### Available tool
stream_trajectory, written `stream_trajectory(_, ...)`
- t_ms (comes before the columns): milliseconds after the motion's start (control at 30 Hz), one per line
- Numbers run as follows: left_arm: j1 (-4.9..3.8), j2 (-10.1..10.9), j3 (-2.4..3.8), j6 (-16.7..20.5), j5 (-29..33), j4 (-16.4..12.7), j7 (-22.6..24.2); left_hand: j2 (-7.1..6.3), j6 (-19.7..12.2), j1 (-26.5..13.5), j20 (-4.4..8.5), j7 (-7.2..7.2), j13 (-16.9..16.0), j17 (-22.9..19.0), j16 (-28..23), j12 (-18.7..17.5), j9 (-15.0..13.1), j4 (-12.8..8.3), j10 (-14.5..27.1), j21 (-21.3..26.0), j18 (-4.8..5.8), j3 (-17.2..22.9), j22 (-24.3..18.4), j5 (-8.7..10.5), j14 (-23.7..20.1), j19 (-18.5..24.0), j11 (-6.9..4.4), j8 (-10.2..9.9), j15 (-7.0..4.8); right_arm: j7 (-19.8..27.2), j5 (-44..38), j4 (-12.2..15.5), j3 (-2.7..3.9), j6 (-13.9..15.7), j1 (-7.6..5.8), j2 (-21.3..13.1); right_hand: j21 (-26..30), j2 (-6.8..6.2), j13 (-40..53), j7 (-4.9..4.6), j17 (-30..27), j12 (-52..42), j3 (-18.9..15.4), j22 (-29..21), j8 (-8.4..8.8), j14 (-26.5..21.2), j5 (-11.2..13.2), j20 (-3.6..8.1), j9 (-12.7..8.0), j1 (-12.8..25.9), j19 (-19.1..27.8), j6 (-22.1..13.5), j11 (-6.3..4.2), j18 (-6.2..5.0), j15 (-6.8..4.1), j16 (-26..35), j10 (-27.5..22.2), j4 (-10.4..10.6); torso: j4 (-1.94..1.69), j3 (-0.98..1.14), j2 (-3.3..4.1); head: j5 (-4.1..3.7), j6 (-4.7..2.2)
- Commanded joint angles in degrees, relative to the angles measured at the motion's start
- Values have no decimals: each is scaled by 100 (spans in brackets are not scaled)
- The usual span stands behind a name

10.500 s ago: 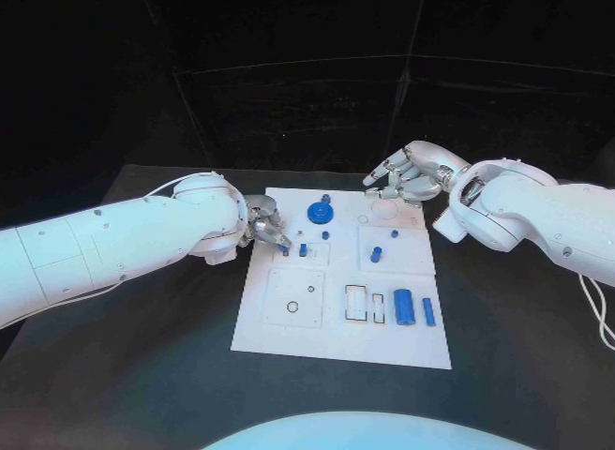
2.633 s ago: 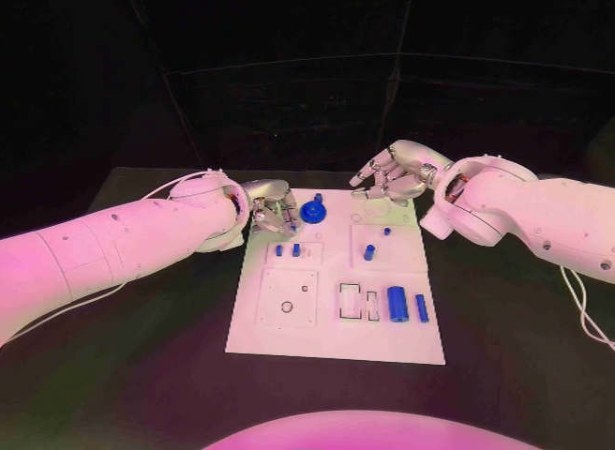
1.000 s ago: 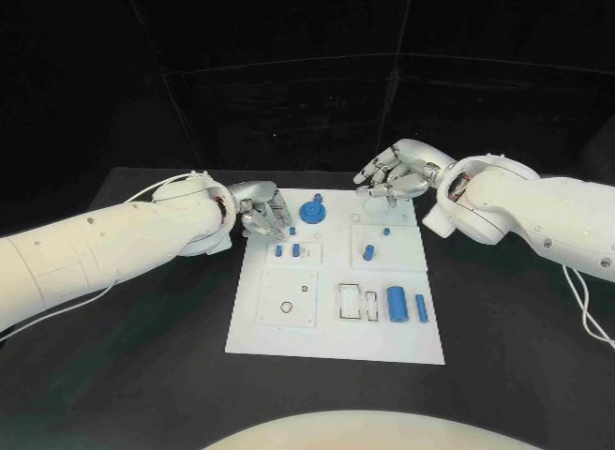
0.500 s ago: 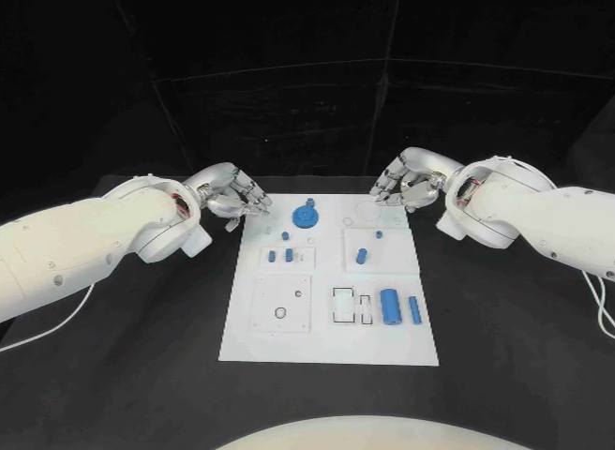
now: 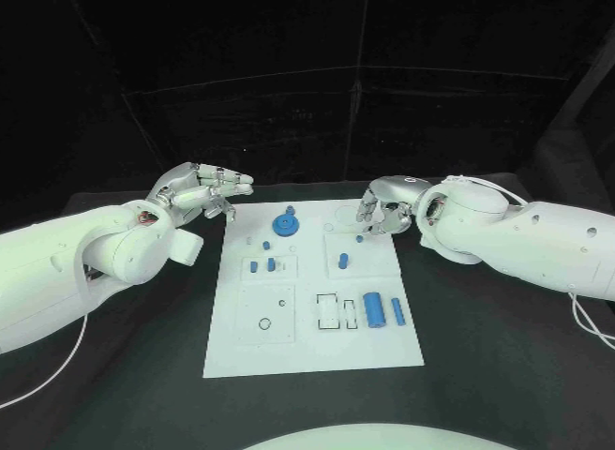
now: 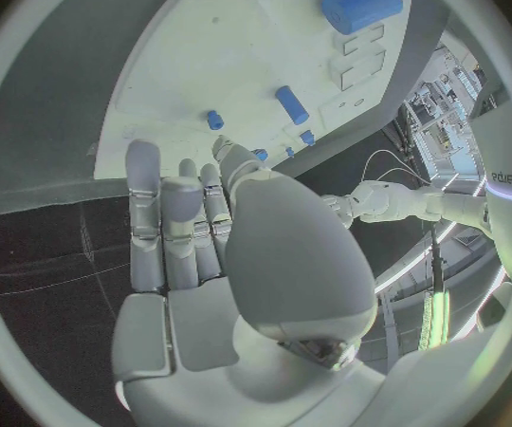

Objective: Assemble the parts on the task board

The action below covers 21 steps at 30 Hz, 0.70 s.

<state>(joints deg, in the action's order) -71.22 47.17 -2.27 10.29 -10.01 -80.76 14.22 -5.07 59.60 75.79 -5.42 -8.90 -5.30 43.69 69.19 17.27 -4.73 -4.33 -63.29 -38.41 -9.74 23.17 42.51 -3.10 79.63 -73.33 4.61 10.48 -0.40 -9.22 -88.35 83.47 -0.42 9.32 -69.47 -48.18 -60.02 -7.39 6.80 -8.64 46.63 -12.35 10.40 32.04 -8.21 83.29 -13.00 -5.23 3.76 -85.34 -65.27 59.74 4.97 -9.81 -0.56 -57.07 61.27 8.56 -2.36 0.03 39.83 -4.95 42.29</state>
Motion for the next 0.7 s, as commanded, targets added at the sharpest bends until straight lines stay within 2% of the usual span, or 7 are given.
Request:
stream_trajectory(33, 1, 5, 5, -202, 653, -20, 409, 35, 29, -22, -4, 0, 7, -38, -35, 20, 12, 22, -35, 34, -75, -7, -12, 9, -54, 50, 4, 30, 10, -204, -493, 4, 2, -86, 16, 47, 25, -94, -72, -52, -14, 66, 27, -14, 82, 0, 9, -58, -10, 7, 8, -80, 42, -8, 68, 35, -95, -4, -4, 4, 1, 3, -23)
stream_trajectory(133, 7, -1, 4, -277, 687, -15, 444, 29, 19, -27, -4, -4, 10, -62, -50, 21, 16, 21, -27, 46, -73, -14, -18, 8, -68, 61, 7, 30, 13, -211, -535, -25, 2, -111, 42, 106, 14, -121, -131, -90, 5, 97, 42, 3, 158, 3, 7, -83, -11, 16, -2, -166, 75, -8, 90, 13, -138, -23, -5, 2, 0, 25, -19)
stream_trajectory(300, 10, 1, 3, -367, 704, -24, 491, 23, 7, -30, -6, -9, 14, -82, -64, 21, 21, 19, -16, 59, -72, -19, -25, 8, -81, 72, 11, 29, 16, -203, -558, -49, 1, -227, 76, 162, -3, -124, -147, -101, 44, 102, 49, 32, 179, 11, 7, -89, -10, 15, -17, -186, 82, -4, 96, -20, -144, -31, -10, -11, 3, 32, 1)
stream_trajectory(467, 11, 10, 3, -408, 709, -26, 525, 11, -12, -31, -8, -15, 18, -96, -72, 20, 27, 12, -1, 72, -71, -27, -32, 8, -92, 81, 17, 27, 19, -206, -563, -49, 0, -351, 100, 189, -23, -77, -187, -113, 60, 87, 126, 53, 197, 16, -9, -100, 1, -26, -29, -165, 86, -4, 101, -43, -91, -61, -3, -1, 0, 50, 23)
stream_trajectory(700, 11, 19, 3, -420, 710, -22, 555, 8, -15, -31, -8, -16, 19, -98, -74, 21, 28, 10, 2, 74, -71, -29, -33, 7, -93, 83, 18, 27, 20, -212, -566, -32, 0, -484, 125, 196, -79, -57, -234, -100, 139, 78, 217, 137, 202, 32, -14, -100, 10, -53, -68, -114, 75, 6, 95, -117, -30, -91, 0, -4, -1, 42, 28)
